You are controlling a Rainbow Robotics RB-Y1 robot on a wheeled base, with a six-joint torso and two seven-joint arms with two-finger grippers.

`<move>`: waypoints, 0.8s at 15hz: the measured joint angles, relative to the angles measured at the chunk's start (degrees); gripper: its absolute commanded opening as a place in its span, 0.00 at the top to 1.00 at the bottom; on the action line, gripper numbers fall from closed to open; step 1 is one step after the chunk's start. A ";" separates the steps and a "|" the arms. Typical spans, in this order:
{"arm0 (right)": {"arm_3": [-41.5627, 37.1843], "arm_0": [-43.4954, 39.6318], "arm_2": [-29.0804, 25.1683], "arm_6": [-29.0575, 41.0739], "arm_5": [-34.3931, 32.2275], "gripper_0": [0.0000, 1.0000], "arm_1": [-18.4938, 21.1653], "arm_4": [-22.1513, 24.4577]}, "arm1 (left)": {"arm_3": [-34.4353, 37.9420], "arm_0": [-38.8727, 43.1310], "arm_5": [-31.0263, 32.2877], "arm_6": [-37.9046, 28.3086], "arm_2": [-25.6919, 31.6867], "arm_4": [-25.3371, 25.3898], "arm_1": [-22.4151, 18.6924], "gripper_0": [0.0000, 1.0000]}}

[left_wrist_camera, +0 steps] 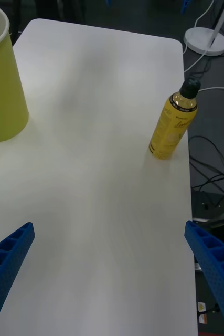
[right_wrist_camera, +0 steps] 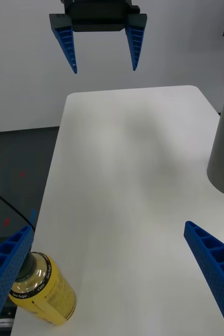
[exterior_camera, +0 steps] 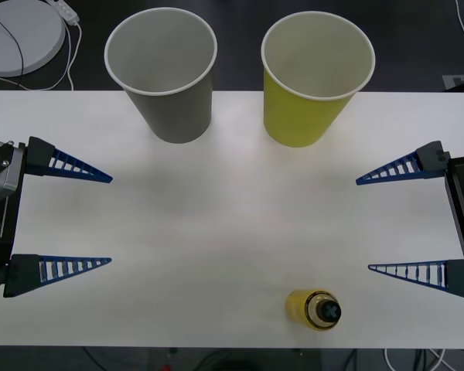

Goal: Put the can into the green bin and the plastic bottle into the gray bin

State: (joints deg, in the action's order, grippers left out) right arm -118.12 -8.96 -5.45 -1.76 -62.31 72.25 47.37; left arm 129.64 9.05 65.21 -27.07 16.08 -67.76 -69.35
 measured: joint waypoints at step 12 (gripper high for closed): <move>0.70 -2.29 0.12 -2.33 -1.46 0.00 -2.25 -3.38 | -0.01 0.00 0.00 0.00 0.00 0.00 0.00 0.00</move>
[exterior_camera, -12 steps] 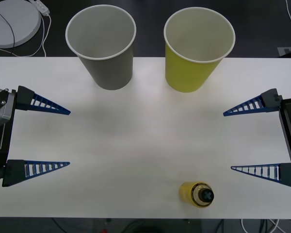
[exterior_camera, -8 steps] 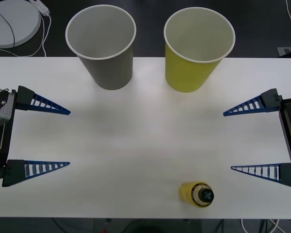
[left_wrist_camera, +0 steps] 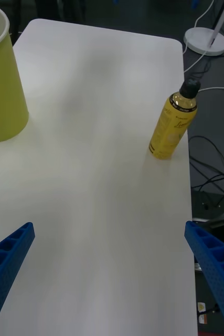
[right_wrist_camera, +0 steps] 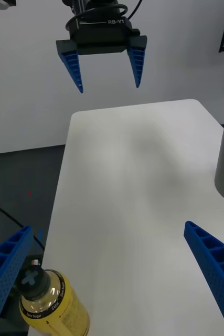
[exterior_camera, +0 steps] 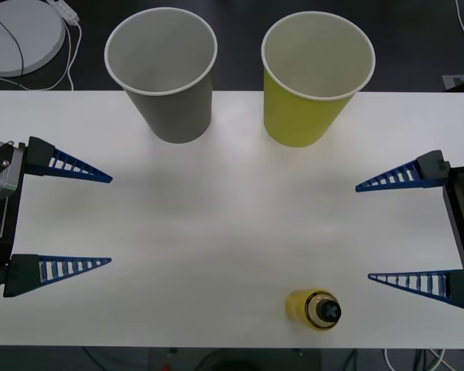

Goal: Put the can into the green bin and the plastic bottle into the gray bin

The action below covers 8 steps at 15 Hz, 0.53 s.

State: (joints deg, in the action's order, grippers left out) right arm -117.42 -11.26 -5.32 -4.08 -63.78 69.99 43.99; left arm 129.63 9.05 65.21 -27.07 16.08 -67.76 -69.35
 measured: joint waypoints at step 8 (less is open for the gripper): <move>8.89 -3.17 -0.90 -11.04 -7.89 0.00 -3.70 -0.91 | 0.00 0.00 0.00 0.00 0.00 -0.01 0.00 0.00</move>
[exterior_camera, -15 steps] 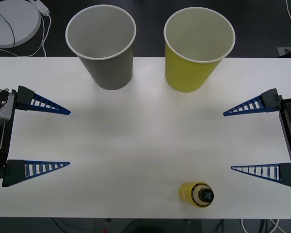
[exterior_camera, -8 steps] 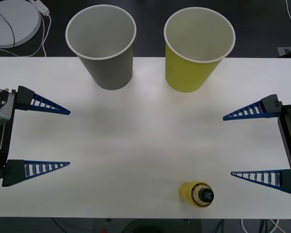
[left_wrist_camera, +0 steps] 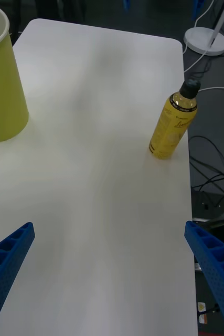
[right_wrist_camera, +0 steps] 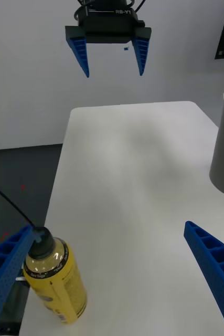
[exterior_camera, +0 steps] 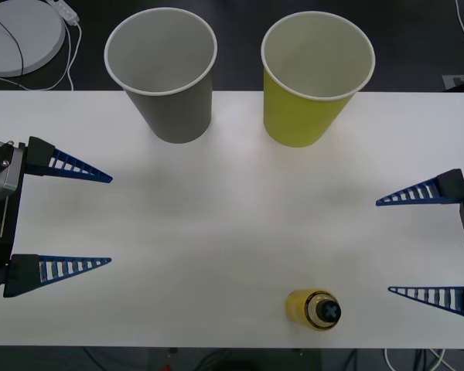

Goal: Put the can into the green bin and the plastic bottle into the gray bin

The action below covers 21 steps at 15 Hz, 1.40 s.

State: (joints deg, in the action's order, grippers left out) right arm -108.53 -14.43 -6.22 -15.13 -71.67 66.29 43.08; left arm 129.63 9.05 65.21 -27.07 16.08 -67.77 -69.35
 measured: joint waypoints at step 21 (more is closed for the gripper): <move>31.37 5.09 9.67 -22.87 -12.61 0.00 -6.67 0.44 | 0.01 0.00 0.01 0.00 0.00 0.00 0.00 0.00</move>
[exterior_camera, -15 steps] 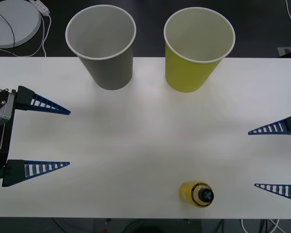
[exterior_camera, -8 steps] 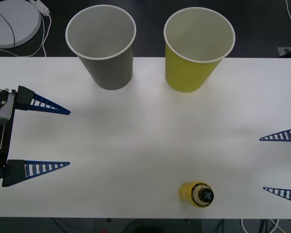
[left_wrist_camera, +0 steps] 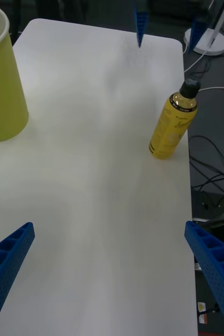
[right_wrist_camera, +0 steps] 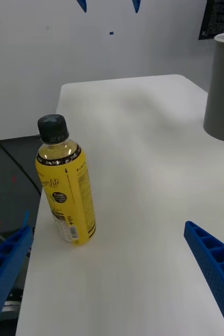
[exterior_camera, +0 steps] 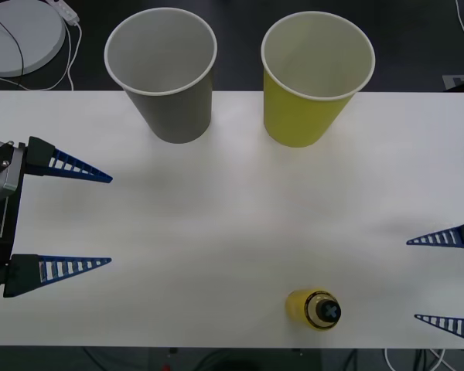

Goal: Put the can into the green bin and the plastic bottle into the gray bin

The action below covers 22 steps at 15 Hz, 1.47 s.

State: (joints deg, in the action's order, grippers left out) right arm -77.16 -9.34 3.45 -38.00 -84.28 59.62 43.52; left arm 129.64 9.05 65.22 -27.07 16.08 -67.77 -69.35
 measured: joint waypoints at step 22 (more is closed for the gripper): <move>3.96 8.51 16.94 -7.70 3.19 0.00 -5.15 -0.44 | 0.00 0.00 0.00 0.00 0.00 0.00 0.00 0.00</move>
State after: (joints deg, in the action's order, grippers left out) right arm -73.20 -0.83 20.38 -45.70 -81.09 54.47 43.08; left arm 129.64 9.05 65.22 -27.07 16.08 -67.77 -69.35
